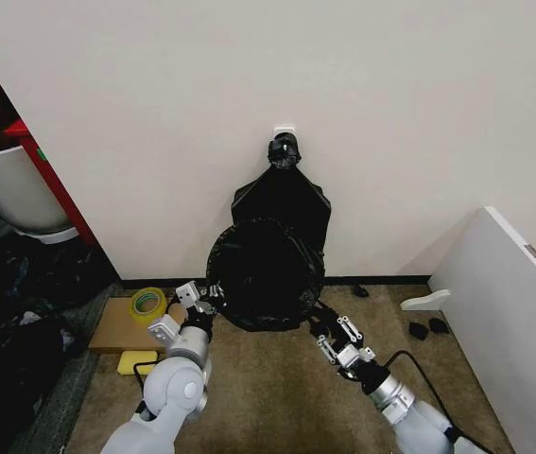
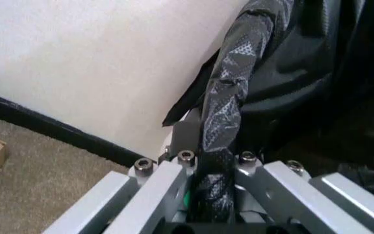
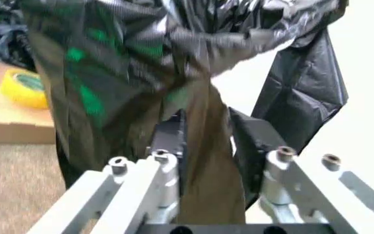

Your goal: Place the garbage bag over the trash bin.

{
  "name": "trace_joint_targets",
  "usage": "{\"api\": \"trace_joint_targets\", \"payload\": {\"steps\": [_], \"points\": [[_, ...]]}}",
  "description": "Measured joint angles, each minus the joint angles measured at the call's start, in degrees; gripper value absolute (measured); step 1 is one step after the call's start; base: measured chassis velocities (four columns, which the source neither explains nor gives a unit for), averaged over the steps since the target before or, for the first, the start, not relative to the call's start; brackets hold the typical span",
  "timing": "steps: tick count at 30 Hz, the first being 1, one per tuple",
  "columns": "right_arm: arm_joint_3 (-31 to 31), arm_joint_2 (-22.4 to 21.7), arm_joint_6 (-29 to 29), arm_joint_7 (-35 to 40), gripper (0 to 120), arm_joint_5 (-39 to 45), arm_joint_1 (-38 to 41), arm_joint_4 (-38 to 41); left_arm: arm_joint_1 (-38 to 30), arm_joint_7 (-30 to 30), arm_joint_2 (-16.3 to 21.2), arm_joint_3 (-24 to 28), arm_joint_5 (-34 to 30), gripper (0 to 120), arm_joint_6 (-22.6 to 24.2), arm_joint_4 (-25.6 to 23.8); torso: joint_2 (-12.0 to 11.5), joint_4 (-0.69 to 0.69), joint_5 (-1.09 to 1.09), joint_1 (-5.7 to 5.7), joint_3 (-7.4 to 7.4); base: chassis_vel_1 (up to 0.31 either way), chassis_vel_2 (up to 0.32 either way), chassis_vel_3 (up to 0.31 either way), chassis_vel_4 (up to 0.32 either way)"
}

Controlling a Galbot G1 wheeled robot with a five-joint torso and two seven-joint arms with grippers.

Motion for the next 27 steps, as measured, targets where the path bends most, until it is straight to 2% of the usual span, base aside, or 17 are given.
{"api": "trace_joint_targets", "payload": {"steps": [3,4,5,8,12,16,21,27], "points": [[2.58,-0.11,3.56,-4.29,7,-0.34,0.86,-2.95,0.16,0.0,-0.05,0.05,0.12,0,-0.02,-0.25,0.0,0.0,0.0,0.0,0.0,0.0,0.0,0.0,0.0],[4.09,-0.03,5.5,-7.87,0,0.83,1.46,-4.41,0.35,0.01,-0.08,0.1,0.19,0,-0.02,-0.58,0.0,0.0,0.0,0.0,0.0,0.0,0.0,0.0,0.0],[4.09,-0.03,5.5,-7.87,0,0.83,1.46,-4.41,0.35,0.01,-0.08,0.1,0.19,0,-0.02,-0.58,0.0,0.0,0.0,0.0,0.0,0.0,0.0,0.0,0.0],[7.28,0.82,9.55,-14.63,0,1.95,3.28,-6.95,0.93,0.0,-0.07,0.55,0.64,0,-0.01,-0.94,0.0,0.0,0.0,0.0,0.0,0.0,0.0,0.0,0.0],[8.38,1.04,10.64,-16.9,0,2.47,4.01,-7.56,1.31,-0.04,-0.17,0.77,0.85,0,0.03,-1.36,0.0,0.0,-0.01,0.0,0.0,0.0,0.0,0.0,0.0],[8.92,1.12,10.26,-16.66,0,1.88,4.23,-7.78,1.66,-0.06,-0.13,0.94,0.9,0,0.2,-1.84,0.0,-0.01,0.0,0.0,0.0,0.0,0.0,0.0,0.0],[10.49,1.67,9.03,-13.65,0,-3.1,5.39,-9.4,2.91,-0.1,0.89,1.91,0.81,0,1.52,-3.46,0.0,0.0,-0.01,0.0,0.0,0.0,0.0,0.0,0.0],[7.68,0.54,6.9,-6.52,0,-2.7,5.57,-11.05,4.1,0.04,3.38,2.29,2.62,0,2.37,-4.85,0.0,0.01,0.0,0.0,0.0,0.0,0.0,0.0,0.0]]}}
